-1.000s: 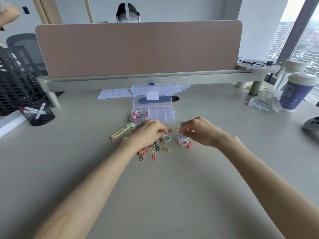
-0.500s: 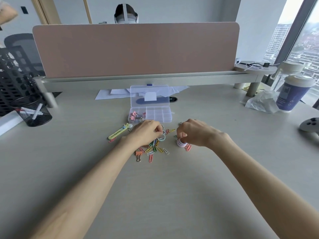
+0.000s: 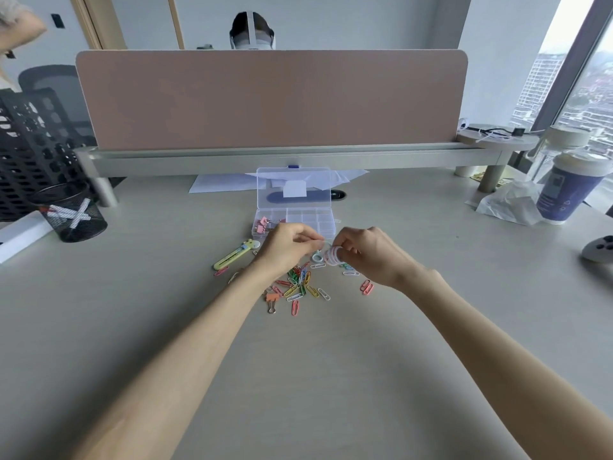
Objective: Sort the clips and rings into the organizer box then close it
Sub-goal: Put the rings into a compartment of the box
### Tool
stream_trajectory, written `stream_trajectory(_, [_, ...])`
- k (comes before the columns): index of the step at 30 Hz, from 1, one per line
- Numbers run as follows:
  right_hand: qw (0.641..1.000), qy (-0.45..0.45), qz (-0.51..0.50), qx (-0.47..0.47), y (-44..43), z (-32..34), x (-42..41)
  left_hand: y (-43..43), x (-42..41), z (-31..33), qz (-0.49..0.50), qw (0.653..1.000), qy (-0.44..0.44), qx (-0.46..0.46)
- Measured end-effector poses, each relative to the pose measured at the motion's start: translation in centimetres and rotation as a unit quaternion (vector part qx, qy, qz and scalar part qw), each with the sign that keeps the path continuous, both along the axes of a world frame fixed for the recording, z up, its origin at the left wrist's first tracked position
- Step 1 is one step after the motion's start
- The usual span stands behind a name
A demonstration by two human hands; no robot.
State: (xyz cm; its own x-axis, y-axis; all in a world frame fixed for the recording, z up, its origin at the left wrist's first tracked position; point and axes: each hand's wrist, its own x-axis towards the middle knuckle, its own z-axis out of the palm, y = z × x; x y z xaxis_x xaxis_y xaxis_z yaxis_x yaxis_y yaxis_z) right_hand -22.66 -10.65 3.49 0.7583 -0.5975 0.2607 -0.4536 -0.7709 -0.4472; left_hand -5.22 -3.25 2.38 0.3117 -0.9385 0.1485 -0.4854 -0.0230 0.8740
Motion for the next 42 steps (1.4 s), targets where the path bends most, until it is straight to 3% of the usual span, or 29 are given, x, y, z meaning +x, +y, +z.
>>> stream_trajectory(8, [0.996,-0.071,-0.036,-0.030,-0.2,-0.2,1.5,0.4,0.0,0.7,0.000,0.984,0.178,-0.014])
stream_trajectory(14, [0.992,-0.123,-0.039,0.006,-0.9,0.3,3.2,-0.3,0.9,1.2,-0.004,0.978,0.205,-0.036])
stream_trajectory(16, [0.993,-0.110,-0.047,-0.006,-1.6,0.3,3.8,-0.8,1.5,1.0,0.009,0.984,0.171,-0.037])
stream_trajectory(20, [0.988,-0.104,-0.109,-0.029,-3.4,0.3,4.9,-1.6,3.2,-0.2,0.061,0.998,0.003,-0.026])
stream_trajectory(22, [0.985,-0.088,-0.141,-0.035,-4.3,0.3,5.5,-1.6,3.9,-0.8,0.080,0.996,-0.026,-0.016])
stream_trajectory(31, [0.979,0.133,-0.153,-0.024,-7.2,2.6,8.1,-1.3,6.8,-1.8,0.129,0.968,-0.216,0.024])
stream_trajectory(42, [0.972,0.185,-0.103,-0.099,-7.5,2.0,8.6,-0.9,6.7,-1.7,0.106,0.963,-0.243,0.047])
